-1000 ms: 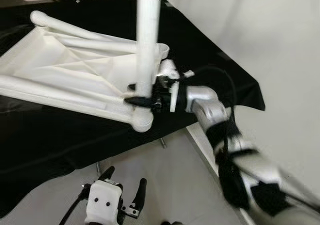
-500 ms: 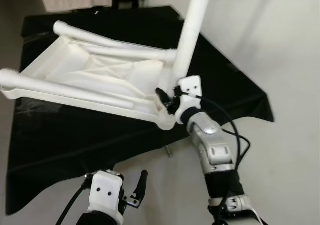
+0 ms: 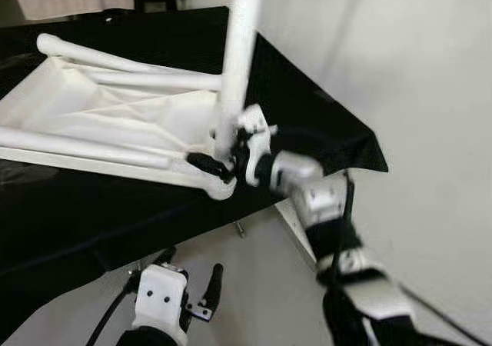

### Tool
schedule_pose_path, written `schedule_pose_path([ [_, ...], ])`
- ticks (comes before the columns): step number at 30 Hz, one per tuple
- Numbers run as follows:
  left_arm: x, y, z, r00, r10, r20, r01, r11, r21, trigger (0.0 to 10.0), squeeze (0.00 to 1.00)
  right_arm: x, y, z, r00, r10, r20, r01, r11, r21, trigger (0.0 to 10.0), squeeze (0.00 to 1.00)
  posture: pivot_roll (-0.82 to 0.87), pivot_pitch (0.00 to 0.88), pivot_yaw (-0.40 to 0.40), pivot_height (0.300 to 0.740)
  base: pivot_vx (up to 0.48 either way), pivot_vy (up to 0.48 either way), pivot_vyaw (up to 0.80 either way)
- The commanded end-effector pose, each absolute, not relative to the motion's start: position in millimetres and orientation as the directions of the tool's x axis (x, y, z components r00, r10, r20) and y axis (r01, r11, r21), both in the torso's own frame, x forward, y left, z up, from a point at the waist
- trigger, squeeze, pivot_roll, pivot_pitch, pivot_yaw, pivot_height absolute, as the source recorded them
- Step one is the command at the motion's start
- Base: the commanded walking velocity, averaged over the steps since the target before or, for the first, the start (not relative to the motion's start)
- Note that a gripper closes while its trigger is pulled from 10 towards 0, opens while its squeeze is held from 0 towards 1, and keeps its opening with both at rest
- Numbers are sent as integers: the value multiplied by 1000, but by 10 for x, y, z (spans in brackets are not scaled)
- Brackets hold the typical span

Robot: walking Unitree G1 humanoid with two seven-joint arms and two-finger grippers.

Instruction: Building children table

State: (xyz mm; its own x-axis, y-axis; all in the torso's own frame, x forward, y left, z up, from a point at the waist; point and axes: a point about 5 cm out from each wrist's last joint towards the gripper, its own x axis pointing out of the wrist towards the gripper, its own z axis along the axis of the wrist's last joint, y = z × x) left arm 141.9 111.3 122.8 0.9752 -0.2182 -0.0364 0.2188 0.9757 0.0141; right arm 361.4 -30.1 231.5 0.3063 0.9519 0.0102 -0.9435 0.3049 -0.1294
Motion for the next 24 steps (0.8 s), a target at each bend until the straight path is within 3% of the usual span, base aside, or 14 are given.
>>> schedule_pose_path([
  [1,1384,1084,1255,974,-223,-30,223,975,15,10000,0,3578,-237,2192,229,973,-32,-968,224,-114,10000,0,98,155,-142,740,0,0,0],
  [7,1265,1032,1286,974,-223,-44,223,975,-9,10000,0,3643,-247,2173,143,986,-83,-988,138,-67,10000,0,110,195,-146,740,0,0,0],
  [8,1256,1028,1289,974,-222,-45,222,975,-12,10000,0,3645,-252,2172,128,988,-86,-991,123,-59,6039,0,110,195,-146,740,0,0,0],
  [9,1241,1019,1292,974,-223,-48,222,975,-16,10000,0,3649,-261,2174,105,990,-96,-994,101,-48,3961,0,110,209,-146,740,0,0,0],
  [10,1241,1019,1292,974,-223,-48,222,975,-16,10000,0,3649,-261,2174,105,990,-96,-994,101,-48,3961,0,110,209,-146,740,0,0,0],
  [11,1227,1006,1299,973,-224,-51,223,975,-21,10000,0,3646,-278,2182,61,992,-113,-997,56,-45,0,0,113,223,-149,740,0,0,0],
  [18,1203,982,1309,973,-223,-58,221,975,-30,10000,0,3657,-366,2190,-19,988,-154,-999,-25,-42,0,0,104,229,-150,740,0,0,0],
  [24,1250,998,1296,974,-221,-54,220,975,-24,10000,0,3700,-517,2258,19,995,-99,-997,11,-83,0,0,82,204,-141,740,0,0,0],
])
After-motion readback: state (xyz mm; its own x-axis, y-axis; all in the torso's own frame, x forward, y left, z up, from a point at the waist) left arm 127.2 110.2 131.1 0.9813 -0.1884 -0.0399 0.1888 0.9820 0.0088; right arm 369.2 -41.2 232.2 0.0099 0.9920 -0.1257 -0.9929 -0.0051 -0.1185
